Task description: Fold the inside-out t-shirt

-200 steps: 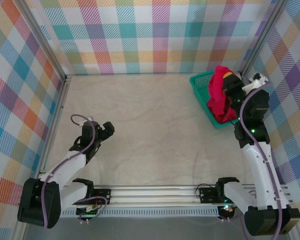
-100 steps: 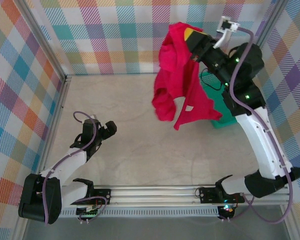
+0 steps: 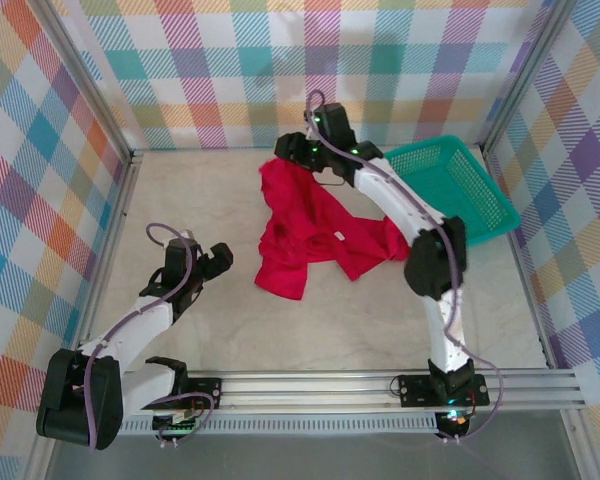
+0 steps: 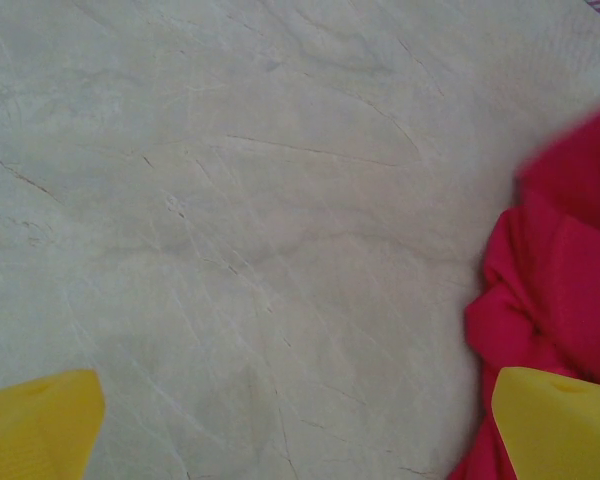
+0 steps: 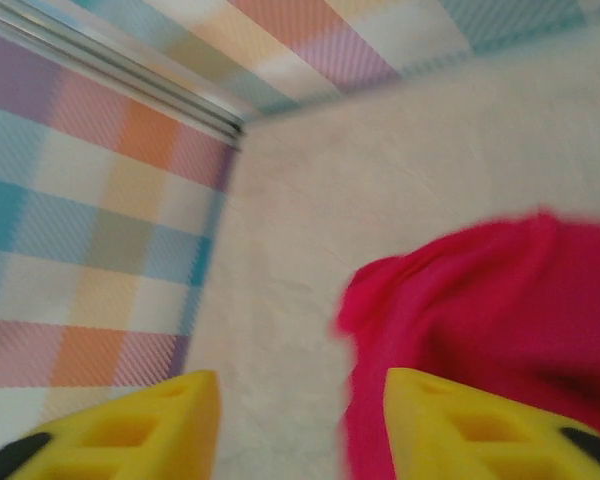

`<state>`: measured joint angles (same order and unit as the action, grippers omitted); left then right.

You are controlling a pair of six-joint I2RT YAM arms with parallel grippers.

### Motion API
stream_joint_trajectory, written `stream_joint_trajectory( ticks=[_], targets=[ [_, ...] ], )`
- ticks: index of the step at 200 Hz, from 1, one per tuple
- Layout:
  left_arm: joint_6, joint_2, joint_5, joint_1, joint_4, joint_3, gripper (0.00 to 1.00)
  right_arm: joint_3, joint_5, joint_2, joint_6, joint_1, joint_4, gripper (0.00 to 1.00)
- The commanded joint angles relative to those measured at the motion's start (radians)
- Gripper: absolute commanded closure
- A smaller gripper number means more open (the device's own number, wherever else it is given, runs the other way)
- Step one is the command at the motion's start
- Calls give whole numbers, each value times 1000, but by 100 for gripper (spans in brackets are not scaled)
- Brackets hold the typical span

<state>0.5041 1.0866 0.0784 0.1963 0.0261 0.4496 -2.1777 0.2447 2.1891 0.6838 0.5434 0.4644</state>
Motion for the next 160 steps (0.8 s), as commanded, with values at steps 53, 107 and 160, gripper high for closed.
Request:
stream_joint_trajectory(
  ticks=[53, 107, 160],
  targets=[
    [23, 104, -206, 112, -12, 105, 5, 353, -144, -343, -194, -4, 281, 39],
    [31, 404, -109, 338, -95, 333, 9, 989, -175, -622, -119, -16, 23, 41],
    [47, 683, -74, 365, -232, 590, 23, 1145, -195, -558, -101, -24, -62, 41]
  ],
)
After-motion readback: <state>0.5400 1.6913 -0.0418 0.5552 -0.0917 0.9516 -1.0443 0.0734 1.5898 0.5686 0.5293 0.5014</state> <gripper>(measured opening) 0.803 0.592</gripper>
